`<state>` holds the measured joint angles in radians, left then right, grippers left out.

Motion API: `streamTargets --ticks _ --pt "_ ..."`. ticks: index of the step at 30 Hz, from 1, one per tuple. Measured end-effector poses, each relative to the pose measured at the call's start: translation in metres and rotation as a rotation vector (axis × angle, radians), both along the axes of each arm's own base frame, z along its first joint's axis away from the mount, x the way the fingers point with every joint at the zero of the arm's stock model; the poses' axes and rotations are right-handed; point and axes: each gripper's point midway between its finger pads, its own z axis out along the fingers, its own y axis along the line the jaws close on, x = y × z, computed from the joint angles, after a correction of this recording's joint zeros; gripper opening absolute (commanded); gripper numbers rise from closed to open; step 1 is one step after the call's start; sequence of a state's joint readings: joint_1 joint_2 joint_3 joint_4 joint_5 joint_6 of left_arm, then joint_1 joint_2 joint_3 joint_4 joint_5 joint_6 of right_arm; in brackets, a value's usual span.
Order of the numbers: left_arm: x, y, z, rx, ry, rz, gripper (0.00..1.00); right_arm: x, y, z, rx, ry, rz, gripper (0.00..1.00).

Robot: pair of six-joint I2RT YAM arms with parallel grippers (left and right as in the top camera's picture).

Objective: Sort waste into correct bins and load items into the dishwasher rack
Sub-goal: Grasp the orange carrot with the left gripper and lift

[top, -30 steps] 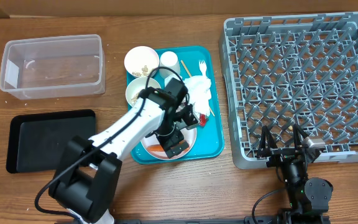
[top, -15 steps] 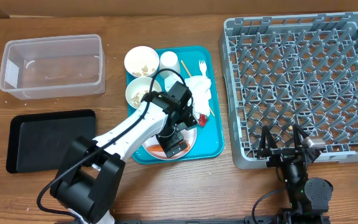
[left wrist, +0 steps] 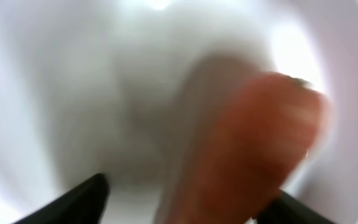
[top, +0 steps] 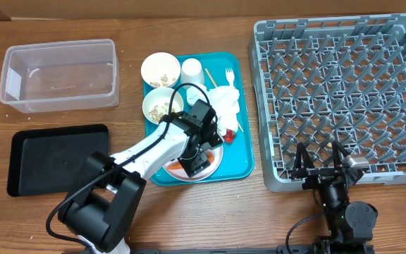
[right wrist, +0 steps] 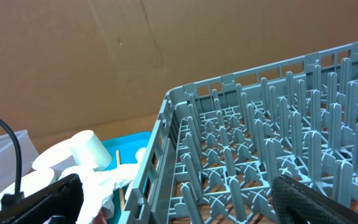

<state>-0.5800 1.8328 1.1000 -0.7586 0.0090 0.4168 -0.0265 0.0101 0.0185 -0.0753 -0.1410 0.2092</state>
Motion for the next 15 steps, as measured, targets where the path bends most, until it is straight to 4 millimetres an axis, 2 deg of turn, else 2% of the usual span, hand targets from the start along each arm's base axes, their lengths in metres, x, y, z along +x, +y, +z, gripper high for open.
streamTargets --ticks 5,12,14,15 --pt "0.0082 -0.0059 0.0009 -0.026 -0.032 0.017 0.45 0.0 0.0 0.0 0.0 0.0 0.0 1.0" --pt "0.0109 -0.009 0.0013 -0.041 -0.042 0.024 0.43 0.0 0.0 0.0 0.0 0.0 0.0 1.0" --pt "0.0108 -0.009 0.0013 -0.042 -0.041 0.024 0.36 0.0 0.0001 0.0 0.0 0.0 0.0 1.0" --pt "0.0107 -0.0089 0.0013 -0.041 -0.041 0.024 0.27 0.0 0.0 0.0001 0.0 0.0 0.0 1.0"
